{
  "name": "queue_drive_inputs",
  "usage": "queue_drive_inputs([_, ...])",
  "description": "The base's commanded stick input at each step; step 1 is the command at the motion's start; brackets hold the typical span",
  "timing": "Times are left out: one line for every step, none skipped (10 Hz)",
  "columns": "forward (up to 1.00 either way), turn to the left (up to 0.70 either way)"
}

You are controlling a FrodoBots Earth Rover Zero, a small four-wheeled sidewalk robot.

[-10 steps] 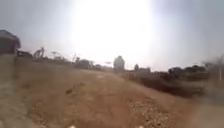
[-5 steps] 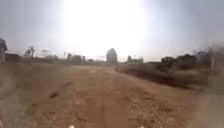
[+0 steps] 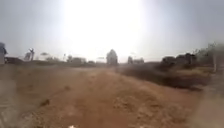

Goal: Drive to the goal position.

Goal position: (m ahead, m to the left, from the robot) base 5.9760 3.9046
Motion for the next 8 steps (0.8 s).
queue_drive_inputs([0.7,0.0])
queue_drive_inputs([0.7,0.0])
queue_drive_inputs([0.7,0.0])
queue_drive_inputs([0.7,0.0])
queue_drive_inputs([0.7,0.0])
queue_drive_inputs([0.7,0.0])
queue_drive_inputs([0.7,0.0])
queue_drive_inputs([0.7,0.0])
